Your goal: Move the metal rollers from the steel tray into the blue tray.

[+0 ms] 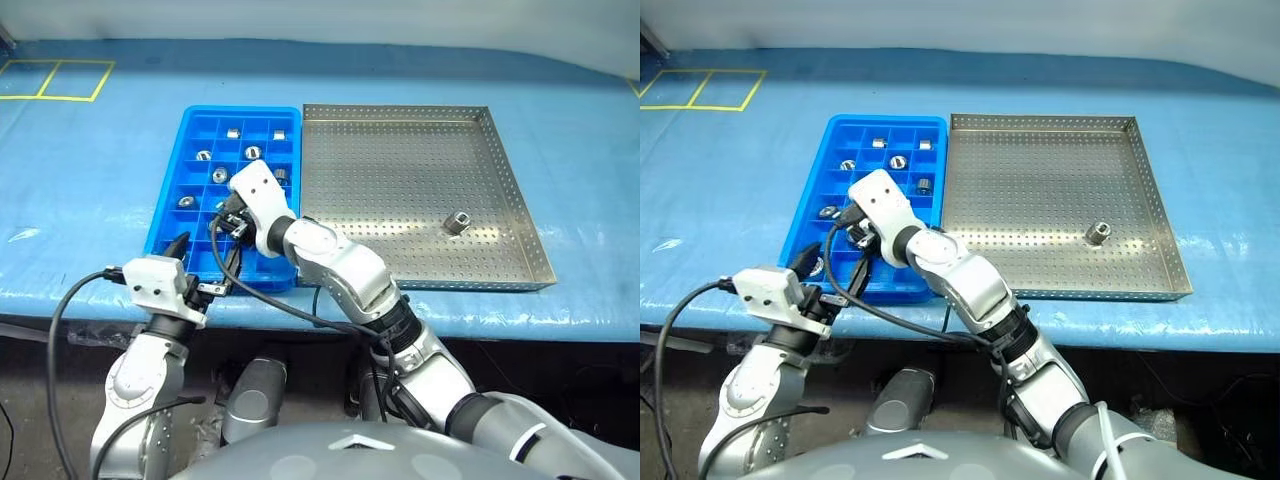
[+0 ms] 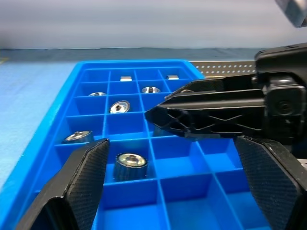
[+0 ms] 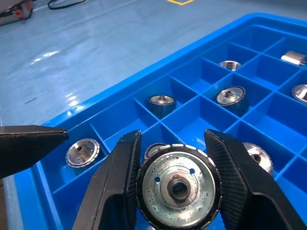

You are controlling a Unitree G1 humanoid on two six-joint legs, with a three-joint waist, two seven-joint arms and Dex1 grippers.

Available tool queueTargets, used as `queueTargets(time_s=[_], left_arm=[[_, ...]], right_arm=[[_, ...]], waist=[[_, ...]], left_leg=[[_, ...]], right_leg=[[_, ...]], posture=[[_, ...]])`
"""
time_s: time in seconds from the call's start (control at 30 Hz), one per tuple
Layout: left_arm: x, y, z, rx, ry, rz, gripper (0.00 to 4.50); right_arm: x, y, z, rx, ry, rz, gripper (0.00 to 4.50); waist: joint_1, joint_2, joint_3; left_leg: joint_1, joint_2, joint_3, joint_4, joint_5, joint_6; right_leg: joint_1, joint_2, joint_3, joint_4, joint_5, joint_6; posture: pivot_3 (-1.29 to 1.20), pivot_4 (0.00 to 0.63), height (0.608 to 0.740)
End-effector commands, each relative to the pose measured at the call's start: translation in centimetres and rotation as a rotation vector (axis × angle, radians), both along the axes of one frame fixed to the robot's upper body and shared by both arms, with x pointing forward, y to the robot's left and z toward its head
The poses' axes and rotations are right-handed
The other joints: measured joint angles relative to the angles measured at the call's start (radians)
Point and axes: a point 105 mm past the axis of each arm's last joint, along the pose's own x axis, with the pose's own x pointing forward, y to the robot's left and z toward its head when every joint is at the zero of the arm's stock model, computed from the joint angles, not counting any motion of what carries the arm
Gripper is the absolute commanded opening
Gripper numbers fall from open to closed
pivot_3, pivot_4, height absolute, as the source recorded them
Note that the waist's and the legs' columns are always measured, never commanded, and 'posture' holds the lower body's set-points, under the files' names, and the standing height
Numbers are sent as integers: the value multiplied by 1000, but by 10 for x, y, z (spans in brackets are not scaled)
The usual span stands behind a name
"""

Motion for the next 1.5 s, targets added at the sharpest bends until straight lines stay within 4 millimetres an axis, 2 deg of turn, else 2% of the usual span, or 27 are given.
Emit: queueTargets(time_s=[0.03,0.33,0.4,0.5,0.63,0.7,0.8,0.87,0.97,1.07,1.3,1.5], left_arm=[[3,-13,6,5,-31,-71,4500],[6,-19,3,7,-23,-116,4500],[7,-19,2,7,-19,-123,4500],[8,-21,1,8,-18,-137,4500],[11,-24,3,7,-26,-156,4500],[13,-26,4,13,-36,-168,4500],[14,-26,5,11,-41,-173,4500],[16,-28,5,11,-41,-185,4500],[19,-30,6,9,-46,-197,4500],[22,-32,6,7,-52,-196,4500],[22,-39,4,-3,-44,-225,4500],[21,-45,3,-7,-37,-256,4500]], right_arm=[[-2,-3,2,27,13,-27,1721],[-6,-22,-31,-44,116,-56,1721],[-3,-26,-34,-54,111,-75,2457],[-1,-28,-32,-42,106,-98,3277],[9,-36,-20,20,84,-178,4484],[24,-49,-7,64,41,-307,4484],[58,-90,13,42,-108,-659,4484],[75,-115,17,36,-120,-841,4484],[87,-146,15,104,-80,-1077,4484],[88,-173,10,91,-85,-1299,4484],[78,-191,-10,105,14,-1481,4484],[79,-194,-23,102,77,-1496,4484]], waist=[[-2,0,0],[-32,0,0],[-35,0,0],[-31,0,-1],[-33,0,-1],[-42,0,-1],[-51,0,-1],[-60,0,-1],[-77,0,-1],[-91,0,-1],[-126,0,-1],[-134,0,-1]], left_leg=[[0,0,0,0,0,0],[0,0,1,0,0,0],[0,0,1,0,0,0],[1,0,1,1,0,0],[1,0,1,3,0,0],[1,0,1,3,0,0],[1,0,1,2,0,0],[0,0,1,2,0,-1],[0,0,2,1,1,-1],[1,0,1,0,1,-1],[2,0,3,0,1,0],[5,0,3,1,1,1]], right_leg=[[0,0,0,0,0,0],[0,0,1,0,0,0],[0,0,1,0,0,0],[1,0,0,0,0,0],[2,0,0,0,0,1],[2,0,0,0,0,1],[1,0,0,0,0,1],[1,0,1,0,1,1],[1,0,1,0,1,1],[1,0,1,0,1,0],[1,0,3,1,1,0],[5,0,3,1,1,0]], posture=[[297,150,740],[265,150,740],[256,150,740],[235,150,740],[217,150,740],[202,150,740],[177,150,740],[167,150,740],[159,150,740],[159,150,740],[157,150,740],[157,150,740]])
